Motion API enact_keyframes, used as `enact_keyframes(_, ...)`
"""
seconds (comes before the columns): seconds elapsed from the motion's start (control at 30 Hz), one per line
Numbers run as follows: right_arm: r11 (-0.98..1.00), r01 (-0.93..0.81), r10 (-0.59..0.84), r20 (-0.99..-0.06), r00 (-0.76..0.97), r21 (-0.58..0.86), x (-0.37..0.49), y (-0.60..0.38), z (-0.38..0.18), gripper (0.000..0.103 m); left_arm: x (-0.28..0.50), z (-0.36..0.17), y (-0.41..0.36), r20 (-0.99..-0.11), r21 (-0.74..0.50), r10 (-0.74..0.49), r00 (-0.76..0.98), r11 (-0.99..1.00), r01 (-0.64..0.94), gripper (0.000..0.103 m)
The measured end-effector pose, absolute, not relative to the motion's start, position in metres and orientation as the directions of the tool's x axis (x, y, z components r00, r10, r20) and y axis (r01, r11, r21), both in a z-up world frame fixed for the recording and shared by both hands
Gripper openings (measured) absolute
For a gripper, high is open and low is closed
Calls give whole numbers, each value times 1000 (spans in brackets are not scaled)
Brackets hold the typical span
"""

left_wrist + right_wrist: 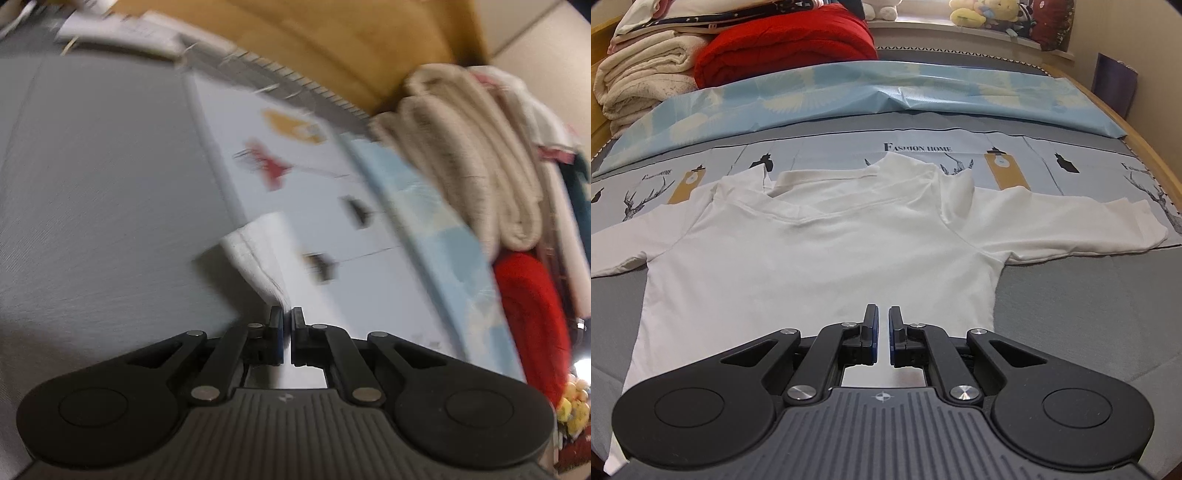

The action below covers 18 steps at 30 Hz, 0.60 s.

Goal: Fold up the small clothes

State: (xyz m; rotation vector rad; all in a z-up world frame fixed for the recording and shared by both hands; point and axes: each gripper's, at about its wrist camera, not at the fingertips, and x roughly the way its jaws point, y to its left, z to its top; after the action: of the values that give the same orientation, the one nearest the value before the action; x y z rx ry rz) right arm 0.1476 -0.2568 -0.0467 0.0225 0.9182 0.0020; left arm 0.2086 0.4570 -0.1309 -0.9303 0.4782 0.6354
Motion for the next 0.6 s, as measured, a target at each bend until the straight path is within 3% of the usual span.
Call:
enact_keyframes(0.2,999,45,-5,-794,608,28,142,-273,-44,5,228,-45,369,-521,-606,177,835,611,-508,3)
enact_keyframes(0.33,998,52,-7,-799,601,31,138,-282,-45,5,232,-12,285,-516,-597,22,856,707,-378,3)
enact_keyframes(0.5,997,60,5,-797,603,52,130,-291,-45,5,238,-34,178,-528,-634,-184,829,734,-242,3)
enact_keyframes(0.6,996,63,12,-805,594,62,123,-295,-48,5,252,-67,129,-621,-628,-271,735,734,-260,2)
